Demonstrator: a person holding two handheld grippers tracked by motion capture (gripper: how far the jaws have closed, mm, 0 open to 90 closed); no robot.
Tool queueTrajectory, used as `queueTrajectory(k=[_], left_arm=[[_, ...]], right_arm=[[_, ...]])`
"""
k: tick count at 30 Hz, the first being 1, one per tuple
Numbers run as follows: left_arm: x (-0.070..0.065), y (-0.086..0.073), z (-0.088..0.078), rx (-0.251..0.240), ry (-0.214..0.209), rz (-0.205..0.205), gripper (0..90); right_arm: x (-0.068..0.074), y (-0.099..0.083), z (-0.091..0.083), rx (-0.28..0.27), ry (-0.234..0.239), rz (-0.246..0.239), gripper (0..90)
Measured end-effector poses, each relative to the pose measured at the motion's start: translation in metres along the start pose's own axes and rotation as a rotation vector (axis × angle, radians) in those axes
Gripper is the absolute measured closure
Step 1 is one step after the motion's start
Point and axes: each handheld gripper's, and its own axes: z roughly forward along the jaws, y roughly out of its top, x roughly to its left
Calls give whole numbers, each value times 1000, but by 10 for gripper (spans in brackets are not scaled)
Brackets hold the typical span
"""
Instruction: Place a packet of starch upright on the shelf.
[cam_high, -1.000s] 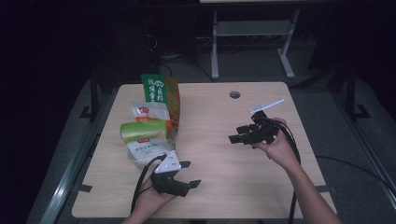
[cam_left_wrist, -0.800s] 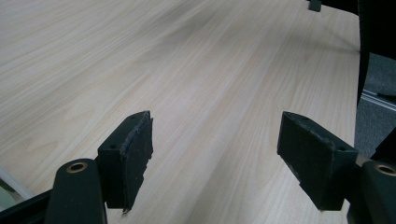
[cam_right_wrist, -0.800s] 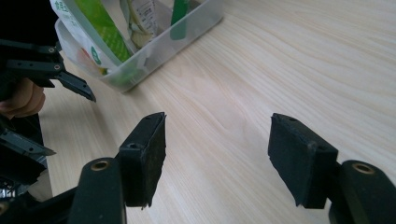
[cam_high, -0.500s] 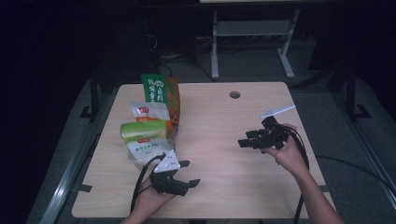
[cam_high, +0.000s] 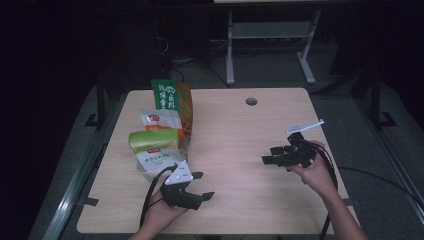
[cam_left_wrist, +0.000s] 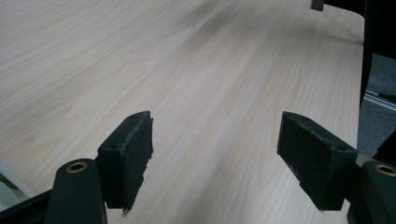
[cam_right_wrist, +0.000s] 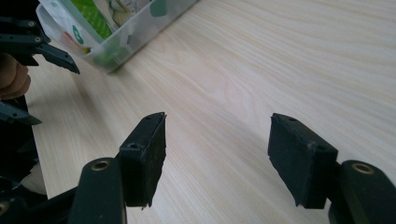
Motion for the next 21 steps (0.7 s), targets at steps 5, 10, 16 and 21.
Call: queueTrajectory(k=[5, 10, 16, 21], left_arm=[[1, 0, 0, -1, 2, 0, 265], [0, 0, 0, 1, 3, -1, 265], [1, -1, 0, 9, 3, 0, 265], [0, -1, 0, 9, 2, -6, 265]], right_arm=[[-2, -9, -1, -2, 0, 9, 363], [-5, -18, -4, -7, -4, 22, 363], [-7, -29, -7, -10, -9, 37, 363], [-9, -39, -10, -10, -14, 51, 363]])
